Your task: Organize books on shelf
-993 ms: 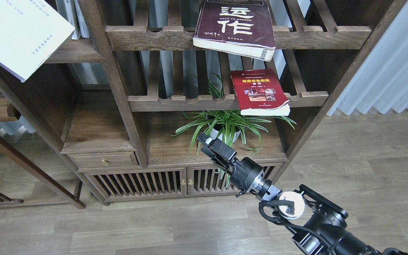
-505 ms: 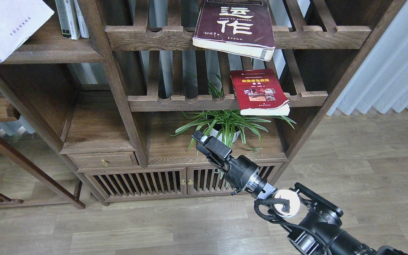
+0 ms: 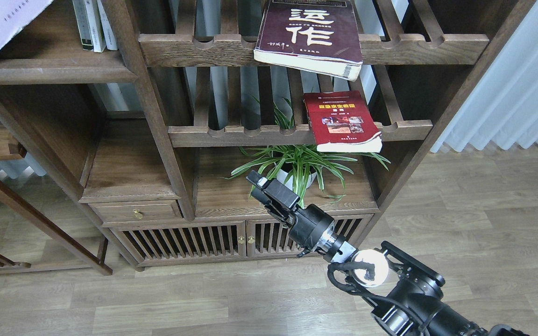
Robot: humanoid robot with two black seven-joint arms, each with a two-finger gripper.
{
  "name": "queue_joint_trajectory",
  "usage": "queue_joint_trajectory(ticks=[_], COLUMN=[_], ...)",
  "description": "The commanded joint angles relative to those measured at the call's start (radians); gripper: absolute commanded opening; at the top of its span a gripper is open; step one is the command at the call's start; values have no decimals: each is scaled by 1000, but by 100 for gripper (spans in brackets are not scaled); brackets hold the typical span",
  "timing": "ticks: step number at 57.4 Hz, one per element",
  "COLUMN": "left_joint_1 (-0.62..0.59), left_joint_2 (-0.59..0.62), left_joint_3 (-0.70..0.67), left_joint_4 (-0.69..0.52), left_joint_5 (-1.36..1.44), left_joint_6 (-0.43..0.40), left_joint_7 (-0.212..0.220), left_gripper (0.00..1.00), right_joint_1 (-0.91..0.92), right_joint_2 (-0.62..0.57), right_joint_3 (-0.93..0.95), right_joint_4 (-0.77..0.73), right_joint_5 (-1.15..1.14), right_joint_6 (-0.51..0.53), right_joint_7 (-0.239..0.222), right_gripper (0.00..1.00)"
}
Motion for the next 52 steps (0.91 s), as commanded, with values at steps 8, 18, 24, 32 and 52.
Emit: queue_joint_trajectory(ticks=[8, 18, 24, 32, 52], left_joint_1=[-78, -165, -197, -211, -248], left_joint_2=[-1, 5, 5, 5, 8], left_joint_3=[97, 208, 246, 271, 352], left_joint_4=[80, 158, 212, 258, 403], left_joint_5=[84, 85, 85, 87, 87], left_joint_6=[122, 219, 228, 232, 238], left_joint_7=[-93, -116, -145, -168, -349], left_gripper=[0, 0, 0, 0, 0], right_joint_1=[0, -2, -8, -13, -14], right_joint_2=[6, 6, 6, 6, 4], right_joint_3=[-5, -5, -5, -5, -3], right_joint_4=[0, 0, 0, 0, 0], right_joint_5=[0, 0, 0, 0, 0], right_joint_6=[0, 0, 0, 0, 0], right_joint_7=[0, 0, 0, 0, 0], right_gripper=[91, 92, 92, 93, 94])
